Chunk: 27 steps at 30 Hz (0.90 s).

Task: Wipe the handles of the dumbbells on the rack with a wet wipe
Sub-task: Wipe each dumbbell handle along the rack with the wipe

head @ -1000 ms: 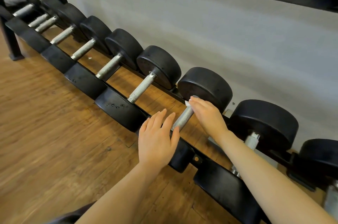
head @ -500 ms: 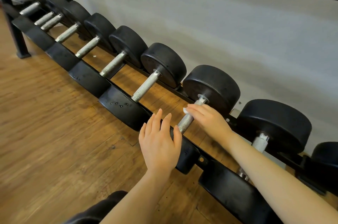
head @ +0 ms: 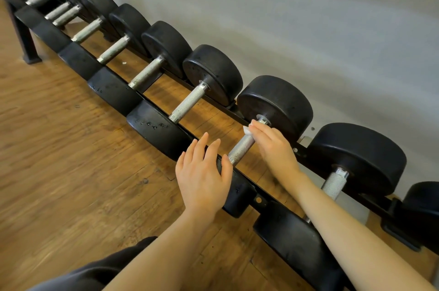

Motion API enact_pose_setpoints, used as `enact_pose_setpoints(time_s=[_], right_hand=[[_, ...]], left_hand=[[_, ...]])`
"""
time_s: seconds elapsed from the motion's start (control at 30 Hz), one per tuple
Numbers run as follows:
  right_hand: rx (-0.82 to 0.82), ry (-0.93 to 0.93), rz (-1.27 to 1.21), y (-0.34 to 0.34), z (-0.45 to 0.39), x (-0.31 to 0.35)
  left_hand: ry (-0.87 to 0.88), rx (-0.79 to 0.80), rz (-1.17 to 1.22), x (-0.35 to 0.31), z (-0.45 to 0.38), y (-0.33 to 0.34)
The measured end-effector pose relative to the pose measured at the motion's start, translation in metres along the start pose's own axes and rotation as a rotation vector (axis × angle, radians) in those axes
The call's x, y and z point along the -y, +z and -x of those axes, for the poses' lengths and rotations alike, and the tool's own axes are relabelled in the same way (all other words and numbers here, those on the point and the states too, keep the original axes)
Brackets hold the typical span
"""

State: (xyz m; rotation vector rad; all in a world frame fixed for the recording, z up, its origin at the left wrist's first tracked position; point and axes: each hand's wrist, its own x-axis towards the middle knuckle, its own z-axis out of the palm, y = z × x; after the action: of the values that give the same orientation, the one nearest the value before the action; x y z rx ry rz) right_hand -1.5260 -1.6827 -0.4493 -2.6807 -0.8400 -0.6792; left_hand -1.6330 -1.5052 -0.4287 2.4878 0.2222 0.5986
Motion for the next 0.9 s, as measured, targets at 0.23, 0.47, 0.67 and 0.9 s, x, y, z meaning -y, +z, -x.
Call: enact_pose_setpoints(time_s=[0.23, 0.47, 0.67, 0.9], right_hand=[[-0.002, 0.141, 0.074, -0.003, -0.004, 0.002], [0.089, 0.161, 0.072, -0.016, -0.009, 0.013], [0.165, 0.247, 0.129, -0.022, -0.013, 0.031], [0.114, 0.287, 0.082, -0.026, -0.005, 0.037]], left_hand=[[0.013, 0.014, 0.001, 0.001, 0.001, -0.001], [0.012, 0.032, 0.011, 0.002, 0.0, -0.002], [0.009, 0.063, 0.026, 0.002, -0.001, -0.004], [-0.006, 0.13, 0.023, 0.002, -0.001, -0.004]])
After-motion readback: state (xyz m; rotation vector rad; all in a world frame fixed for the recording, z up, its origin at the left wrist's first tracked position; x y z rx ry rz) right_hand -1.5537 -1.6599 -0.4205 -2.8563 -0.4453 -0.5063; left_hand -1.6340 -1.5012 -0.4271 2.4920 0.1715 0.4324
